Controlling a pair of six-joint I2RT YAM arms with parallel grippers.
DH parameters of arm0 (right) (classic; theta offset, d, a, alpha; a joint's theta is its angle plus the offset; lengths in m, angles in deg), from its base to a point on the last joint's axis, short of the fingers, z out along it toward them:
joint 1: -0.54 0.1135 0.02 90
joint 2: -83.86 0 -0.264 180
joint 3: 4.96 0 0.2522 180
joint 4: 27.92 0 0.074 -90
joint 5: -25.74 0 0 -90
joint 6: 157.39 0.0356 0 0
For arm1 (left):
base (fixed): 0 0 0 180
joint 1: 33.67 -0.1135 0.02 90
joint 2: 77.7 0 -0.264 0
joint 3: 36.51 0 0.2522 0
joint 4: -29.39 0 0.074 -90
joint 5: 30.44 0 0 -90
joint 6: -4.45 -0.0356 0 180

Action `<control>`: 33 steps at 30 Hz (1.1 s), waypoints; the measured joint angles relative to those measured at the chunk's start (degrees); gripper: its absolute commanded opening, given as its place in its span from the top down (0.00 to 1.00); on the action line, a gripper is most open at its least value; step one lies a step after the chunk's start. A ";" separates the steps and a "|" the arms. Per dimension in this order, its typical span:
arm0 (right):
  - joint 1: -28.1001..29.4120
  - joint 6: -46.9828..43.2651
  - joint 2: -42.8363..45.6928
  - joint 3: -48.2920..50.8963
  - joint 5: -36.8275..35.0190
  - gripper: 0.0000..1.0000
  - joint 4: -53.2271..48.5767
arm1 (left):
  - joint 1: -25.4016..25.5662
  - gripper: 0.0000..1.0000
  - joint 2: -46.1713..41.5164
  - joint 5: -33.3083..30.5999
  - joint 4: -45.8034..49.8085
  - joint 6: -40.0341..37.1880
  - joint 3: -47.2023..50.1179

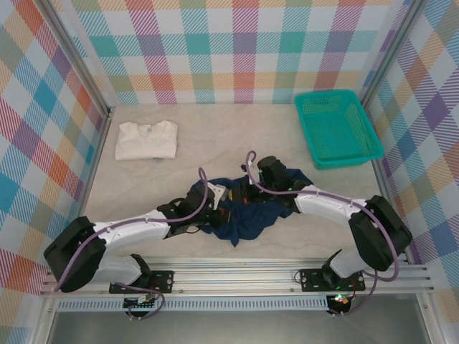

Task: Fold the inside-out t-shirt

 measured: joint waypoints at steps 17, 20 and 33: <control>4.92 -15.13 4.87 2.64 -7.56 0.50 -4.44 | -12.81 1.00 -16.41 18.71 -10.12 0.55 10.80; 5.75 -15.23 1.42 2.62 -7.37 0.52 -1.88 | -12.83 1.00 -16.57 19.30 -10.12 0.55 10.78; 2.73 -14.53 4.09 1.46 -1.55 1.00 -1.18 | -13.00 0.80 -17.53 2.75 1.95 0.07 9.07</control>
